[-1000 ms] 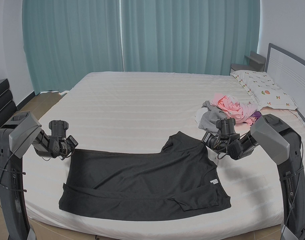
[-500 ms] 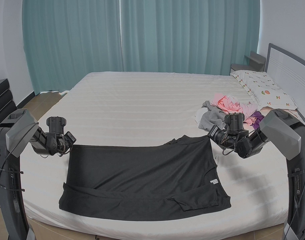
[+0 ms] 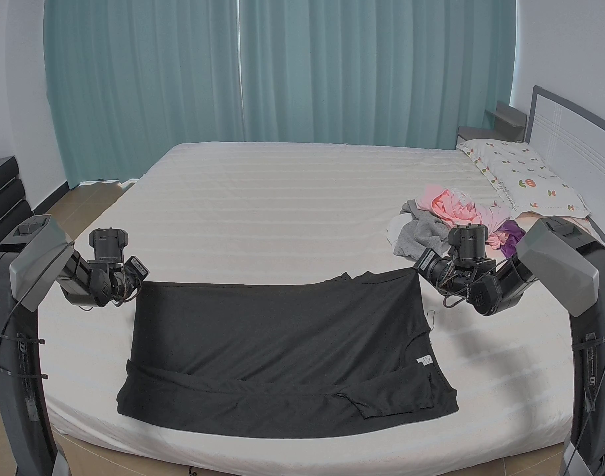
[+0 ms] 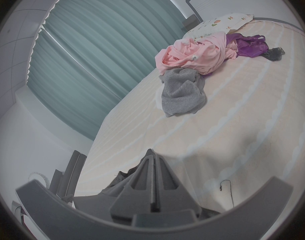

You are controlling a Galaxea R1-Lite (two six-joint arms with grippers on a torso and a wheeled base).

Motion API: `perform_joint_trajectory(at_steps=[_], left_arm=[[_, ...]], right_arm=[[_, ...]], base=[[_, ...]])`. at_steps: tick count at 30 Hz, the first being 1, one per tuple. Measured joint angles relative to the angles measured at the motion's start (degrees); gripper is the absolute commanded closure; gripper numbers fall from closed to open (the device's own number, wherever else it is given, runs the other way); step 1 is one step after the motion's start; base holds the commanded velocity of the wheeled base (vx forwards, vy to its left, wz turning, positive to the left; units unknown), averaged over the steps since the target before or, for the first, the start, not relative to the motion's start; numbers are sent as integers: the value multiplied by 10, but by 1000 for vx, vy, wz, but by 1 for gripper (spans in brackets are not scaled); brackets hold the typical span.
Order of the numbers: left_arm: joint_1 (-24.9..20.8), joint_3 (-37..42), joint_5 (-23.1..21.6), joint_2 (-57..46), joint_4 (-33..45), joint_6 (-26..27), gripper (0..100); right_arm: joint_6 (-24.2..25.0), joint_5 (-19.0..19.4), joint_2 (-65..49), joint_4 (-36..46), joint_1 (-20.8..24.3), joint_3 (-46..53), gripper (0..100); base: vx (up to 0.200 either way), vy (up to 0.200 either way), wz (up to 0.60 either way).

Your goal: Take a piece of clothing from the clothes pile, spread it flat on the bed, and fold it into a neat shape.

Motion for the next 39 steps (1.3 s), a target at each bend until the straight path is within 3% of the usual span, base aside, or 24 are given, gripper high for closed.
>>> perform_joint_trajectory(at_steps=[39], left_arm=[[5, 2, -5, -19, 4, 6, 100]], right_arm=[[1, 2, -15, -19, 0, 26, 100]], base=[[0, 0, 0]])
